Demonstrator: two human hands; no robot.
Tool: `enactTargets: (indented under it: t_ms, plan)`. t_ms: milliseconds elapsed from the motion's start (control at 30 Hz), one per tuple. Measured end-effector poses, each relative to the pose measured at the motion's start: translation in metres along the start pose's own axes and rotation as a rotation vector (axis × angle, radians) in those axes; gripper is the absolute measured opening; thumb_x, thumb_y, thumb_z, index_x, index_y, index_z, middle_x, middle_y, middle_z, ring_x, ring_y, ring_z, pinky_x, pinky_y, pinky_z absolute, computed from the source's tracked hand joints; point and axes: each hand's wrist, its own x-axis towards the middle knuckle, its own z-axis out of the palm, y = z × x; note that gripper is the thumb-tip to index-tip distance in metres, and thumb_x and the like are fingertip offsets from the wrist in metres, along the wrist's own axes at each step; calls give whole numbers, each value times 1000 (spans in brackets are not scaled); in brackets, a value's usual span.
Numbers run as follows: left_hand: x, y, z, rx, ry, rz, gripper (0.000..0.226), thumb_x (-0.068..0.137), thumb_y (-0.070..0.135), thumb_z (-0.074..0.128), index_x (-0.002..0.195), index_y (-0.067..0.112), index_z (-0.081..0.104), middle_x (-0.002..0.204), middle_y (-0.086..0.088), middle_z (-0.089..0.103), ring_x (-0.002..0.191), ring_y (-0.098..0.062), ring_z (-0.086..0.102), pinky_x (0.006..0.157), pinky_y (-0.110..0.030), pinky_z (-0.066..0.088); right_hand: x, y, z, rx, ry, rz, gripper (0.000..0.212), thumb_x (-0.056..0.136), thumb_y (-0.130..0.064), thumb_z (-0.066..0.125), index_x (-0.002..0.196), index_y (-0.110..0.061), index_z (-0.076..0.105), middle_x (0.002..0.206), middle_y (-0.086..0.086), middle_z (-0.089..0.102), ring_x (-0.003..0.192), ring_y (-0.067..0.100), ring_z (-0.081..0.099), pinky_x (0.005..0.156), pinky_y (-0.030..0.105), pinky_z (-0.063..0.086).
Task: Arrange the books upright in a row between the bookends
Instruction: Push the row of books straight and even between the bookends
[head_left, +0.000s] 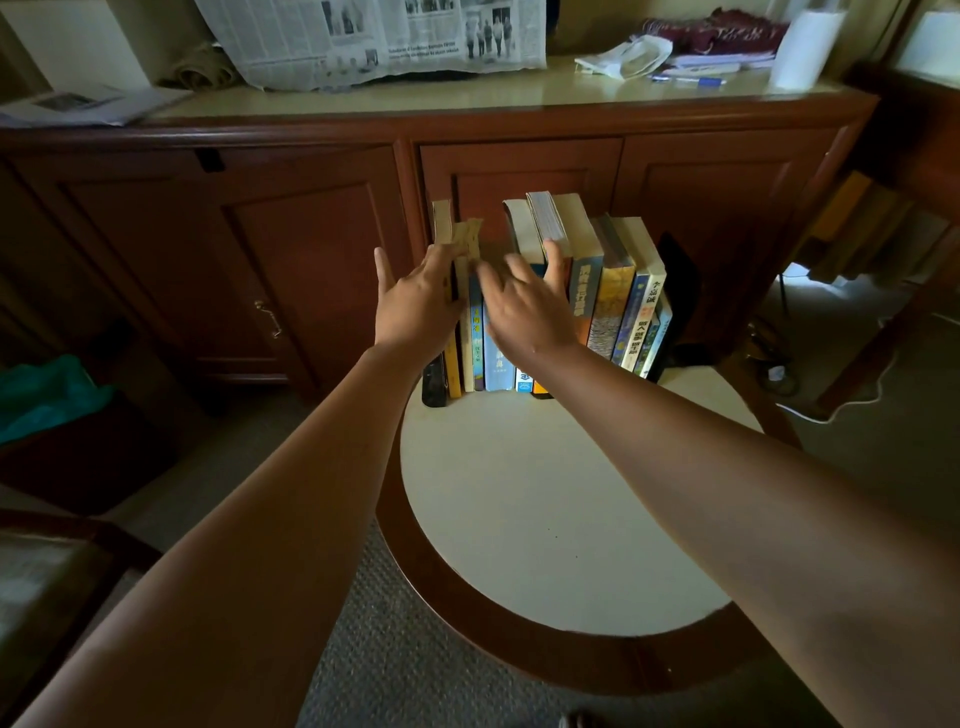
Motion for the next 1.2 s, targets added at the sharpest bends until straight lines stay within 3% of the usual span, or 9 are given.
enactTargets:
  t_ms: [133, 300, 500, 800, 833, 900, 967, 1100, 1200]
  plan:
    - [3, 4, -7, -23, -84, -45, 53, 99, 17, 57, 149, 23, 43, 113, -2, 74, 113, -30, 70, 127, -63, -1, -4, 1, 1, 7, 48, -19, 55, 83, 0, 63, 137, -8, 57, 88, 5, 75, 131, 28, 54, 117, 69, 12]
    - [8, 4, -20, -15, -213, -33, 81, 88, 1, 59, 159, 27, 30, 126, -8, 69, 114, -32, 67, 126, -66, 4, -4, 1, 0, 66, 67, -1, 61, 81, 1, 70, 140, -10, 57, 102, 6, 77, 131, 29, 55, 115, 72, 18]
    - [19, -11, -13, -124, -157, -22, 66, 97, 10, 67, 156, 19, 40, 111, -4, 75, 114, -28, 69, 129, -57, 4, -4, 4, 0, 40, 47, 2, 56, 89, -5, 65, 143, -14, 54, 131, 5, 68, 136, 25, 51, 118, 68, 10]
    - [16, -18, -10, -148, -98, -27, 61, 96, 14, 71, 151, 21, 46, 107, 5, 75, 106, -21, 72, 125, -64, 16, -3, -2, -3, 60, -4, 35, 55, 91, -1, 59, 144, -13, 52, 107, 5, 77, 140, 27, 47, 118, 70, 7]
    - [15, -17, -10, -175, -85, -15, 61, 95, 12, 72, 150, 21, 48, 104, 7, 73, 101, -20, 72, 121, -61, 30, -3, -2, -2, 63, -19, 37, 57, 90, 0, 59, 145, -13, 51, 100, 5, 77, 141, 28, 45, 117, 70, 5]
    - [15, -17, -10, -235, -69, -5, 61, 91, 10, 75, 147, 21, 52, 106, 5, 72, 91, -15, 72, 92, -32, 59, -3, -2, -1, 66, -25, 35, 58, 90, 1, 60, 146, -13, 51, 91, 6, 77, 142, 29, 45, 117, 70, 6]
    - [18, -18, -15, -255, -67, -8, 60, 89, 9, 76, 144, 22, 55, 112, 3, 73, 85, -9, 71, 66, -11, 54, -4, -2, -1, 54, -16, 28, 58, 88, 2, 62, 144, -13, 53, 82, 6, 76, 141, 29, 47, 117, 71, 10]
    - [15, -23, -19, -317, -75, -25, 61, 87, 9, 78, 142, 24, 57, 112, 7, 72, 88, -7, 70, 74, -17, 59, -5, -5, -1, 64, 2, 26, 57, 86, 4, 63, 141, -11, 57, 72, 8, 73, 135, 33, 53, 114, 72, 15]
    - [10, -18, -15, -325, -40, -81, 62, 89, 9, 76, 145, 22, 54, 108, 8, 68, 84, -2, 65, 67, -8, 53, -1, -11, 0, 86, 14, 20, 53, 86, 4, 58, 138, -8, 58, 76, 8, 73, 119, 35, 61, 113, 70, 24]
